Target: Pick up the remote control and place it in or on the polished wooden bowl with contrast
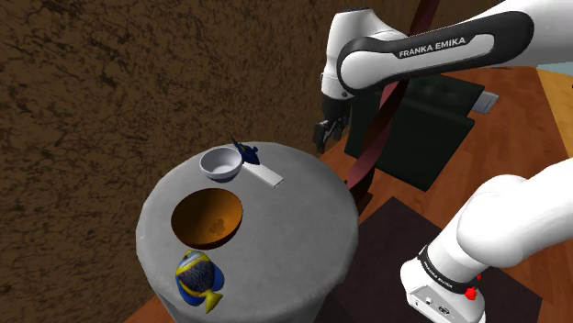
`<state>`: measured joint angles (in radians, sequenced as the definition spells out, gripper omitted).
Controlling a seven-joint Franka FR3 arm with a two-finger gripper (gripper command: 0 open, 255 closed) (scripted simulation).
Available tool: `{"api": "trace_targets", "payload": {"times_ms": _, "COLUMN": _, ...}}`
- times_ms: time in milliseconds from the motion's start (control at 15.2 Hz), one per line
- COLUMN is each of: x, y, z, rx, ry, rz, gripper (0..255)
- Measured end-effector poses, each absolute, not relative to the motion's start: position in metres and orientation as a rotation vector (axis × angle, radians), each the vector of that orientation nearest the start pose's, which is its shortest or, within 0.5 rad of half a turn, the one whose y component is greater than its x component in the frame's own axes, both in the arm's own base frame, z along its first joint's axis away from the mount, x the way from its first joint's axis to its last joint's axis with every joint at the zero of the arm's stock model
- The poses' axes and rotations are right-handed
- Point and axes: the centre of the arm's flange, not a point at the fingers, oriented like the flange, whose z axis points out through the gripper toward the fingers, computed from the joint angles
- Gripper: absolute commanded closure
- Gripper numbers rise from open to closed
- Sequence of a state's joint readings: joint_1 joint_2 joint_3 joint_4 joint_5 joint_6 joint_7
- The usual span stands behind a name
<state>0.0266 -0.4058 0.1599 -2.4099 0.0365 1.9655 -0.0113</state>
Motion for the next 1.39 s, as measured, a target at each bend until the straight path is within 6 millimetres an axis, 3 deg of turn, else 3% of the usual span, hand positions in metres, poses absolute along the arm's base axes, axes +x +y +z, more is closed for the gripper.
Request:
{"api": "trace_targets", "payload": {"times_ms": 924, "x": 0.539, "y": 0.156, "z": 0.344, "rx": -3.146, "ry": -0.3, "rz": 0.026, "gripper": 0}}
{"api": "trace_targets", "payload": {"times_ms": 1254, "x": 0.577, "y": 0.177, "z": 0.307, "rx": -3.141, "ry": -0.311, "rz": 0.015, "gripper": 0}}
{"api": "trace_targets", "payload": {"times_ms": 1386, "x": 0.581, "y": 0.183, "z": 0.296, "rx": -3.141, "ry": -0.312, "rz": 0.013, "gripper": 0}}
